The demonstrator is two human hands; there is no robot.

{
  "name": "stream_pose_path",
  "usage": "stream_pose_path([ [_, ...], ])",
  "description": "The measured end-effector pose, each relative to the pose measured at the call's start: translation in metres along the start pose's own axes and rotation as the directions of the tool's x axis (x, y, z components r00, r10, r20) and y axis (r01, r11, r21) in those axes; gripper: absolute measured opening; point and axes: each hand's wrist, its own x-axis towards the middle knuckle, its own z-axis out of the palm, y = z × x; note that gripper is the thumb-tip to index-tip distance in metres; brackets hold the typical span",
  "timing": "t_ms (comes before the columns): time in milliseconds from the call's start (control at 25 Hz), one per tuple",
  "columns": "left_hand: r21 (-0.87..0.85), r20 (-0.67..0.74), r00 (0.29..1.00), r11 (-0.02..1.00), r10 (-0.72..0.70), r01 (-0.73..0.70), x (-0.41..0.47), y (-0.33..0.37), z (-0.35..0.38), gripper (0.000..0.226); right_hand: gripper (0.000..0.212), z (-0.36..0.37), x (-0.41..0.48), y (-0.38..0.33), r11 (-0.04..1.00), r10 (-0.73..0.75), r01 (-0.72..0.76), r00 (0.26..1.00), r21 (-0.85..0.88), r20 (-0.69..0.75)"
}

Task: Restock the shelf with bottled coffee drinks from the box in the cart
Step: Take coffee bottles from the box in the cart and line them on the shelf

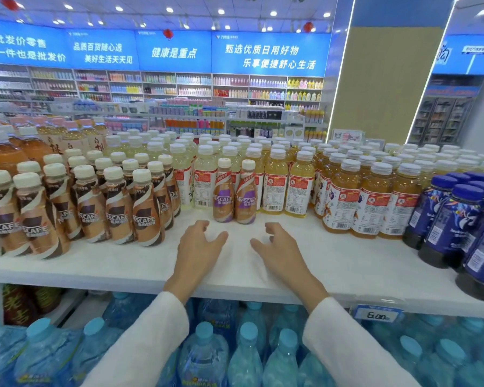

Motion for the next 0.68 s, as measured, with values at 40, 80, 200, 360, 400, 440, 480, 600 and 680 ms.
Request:
stream_pose_path([
  [40, -0.011, -0.021, 1.000, 1.000, 0.006, -0.007, -0.014, 0.000, -0.007, 0.061, 0.060, -0.005, -0.016, 0.002, 1.000, -0.024, 0.024, 1.000, -0.013, -0.003],
  [80, -0.021, -0.044, 0.999, 1.000, 0.016, -0.017, -0.030, 0.000, -0.013, 0.058, 0.057, -0.010, -0.033, 0.003, 0.999, -0.047, 0.047, 0.999, -0.017, -0.012],
  [200, -0.091, -0.123, 0.992, 0.995, 0.031, -0.042, -0.082, -0.003, -0.031, 0.048, 0.045, -0.016, -0.081, 0.010, 0.993, -0.115, 0.115, 0.992, 0.010, -0.045],
  [360, -0.144, -0.206, 0.978, 0.990, -0.028, -0.002, -0.154, -0.019, -0.050, 0.037, 0.037, -0.003, -0.134, 0.011, 0.974, -0.212, 0.214, 0.977, 0.078, -0.030],
  [400, -0.143, -0.225, 0.973, 0.990, -0.051, 0.019, -0.171, -0.024, -0.053, 0.036, 0.038, 0.003, -0.148, 0.010, 0.961, -0.243, 0.245, 0.969, 0.129, -0.030],
  [440, -0.141, -0.257, 0.963, 0.989, -0.076, 0.041, -0.188, -0.033, -0.057, 0.036, 0.038, 0.012, -0.161, 0.008, 0.944, -0.279, 0.278, 0.960, 0.177, -0.023],
  [480, -0.138, -0.292, 0.952, 0.989, -0.093, 0.054, -0.204, -0.043, -0.061, 0.037, 0.035, 0.021, -0.172, 0.007, 0.928, -0.312, 0.309, 0.950, 0.210, -0.019],
  [600, -0.142, -0.356, 0.912, 0.976, -0.205, 0.164, -0.248, -0.077, -0.075, 0.044, 0.027, 0.060, -0.201, 0.009, 0.901, -0.375, 0.352, 0.926, 0.256, 0.046],
  [680, -0.145, -0.359, 0.878, 0.948, -0.318, 0.285, -0.279, -0.107, -0.088, 0.041, 0.034, 0.097, -0.222, 0.010, 0.911, -0.389, 0.343, 0.900, 0.229, 0.198],
])
